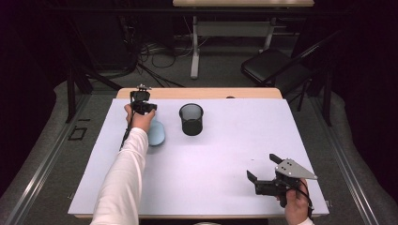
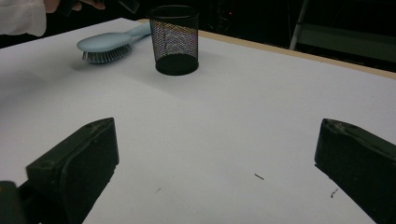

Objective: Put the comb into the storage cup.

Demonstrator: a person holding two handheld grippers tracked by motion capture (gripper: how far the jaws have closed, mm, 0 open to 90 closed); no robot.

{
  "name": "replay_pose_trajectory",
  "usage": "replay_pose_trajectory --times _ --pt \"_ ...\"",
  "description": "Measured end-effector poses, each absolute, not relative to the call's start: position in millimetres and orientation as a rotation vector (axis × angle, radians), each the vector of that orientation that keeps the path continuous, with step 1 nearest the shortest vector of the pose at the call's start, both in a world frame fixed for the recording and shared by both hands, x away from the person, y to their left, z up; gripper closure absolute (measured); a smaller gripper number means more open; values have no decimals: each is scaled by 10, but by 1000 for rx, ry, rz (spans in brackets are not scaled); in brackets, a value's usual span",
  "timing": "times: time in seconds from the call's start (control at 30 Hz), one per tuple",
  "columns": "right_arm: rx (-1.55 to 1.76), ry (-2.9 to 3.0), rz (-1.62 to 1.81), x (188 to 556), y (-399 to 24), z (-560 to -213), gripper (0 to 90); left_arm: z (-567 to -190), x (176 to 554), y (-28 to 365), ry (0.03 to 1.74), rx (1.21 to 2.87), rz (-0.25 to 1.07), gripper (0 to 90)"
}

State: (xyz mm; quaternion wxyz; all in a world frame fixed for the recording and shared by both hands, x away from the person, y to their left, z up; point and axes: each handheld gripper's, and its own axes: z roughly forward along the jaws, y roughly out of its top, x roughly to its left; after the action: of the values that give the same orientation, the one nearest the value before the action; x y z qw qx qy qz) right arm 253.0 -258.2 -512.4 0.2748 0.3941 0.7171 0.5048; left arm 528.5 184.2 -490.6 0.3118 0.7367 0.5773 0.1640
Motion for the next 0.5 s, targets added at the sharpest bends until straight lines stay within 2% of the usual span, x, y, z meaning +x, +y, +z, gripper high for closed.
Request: replay_pose_trajectory --times 0.5 --pt "1157 1944 1496 2613 -2687 -5158 10 -5110 5404 1831 1552 1975 419 900"
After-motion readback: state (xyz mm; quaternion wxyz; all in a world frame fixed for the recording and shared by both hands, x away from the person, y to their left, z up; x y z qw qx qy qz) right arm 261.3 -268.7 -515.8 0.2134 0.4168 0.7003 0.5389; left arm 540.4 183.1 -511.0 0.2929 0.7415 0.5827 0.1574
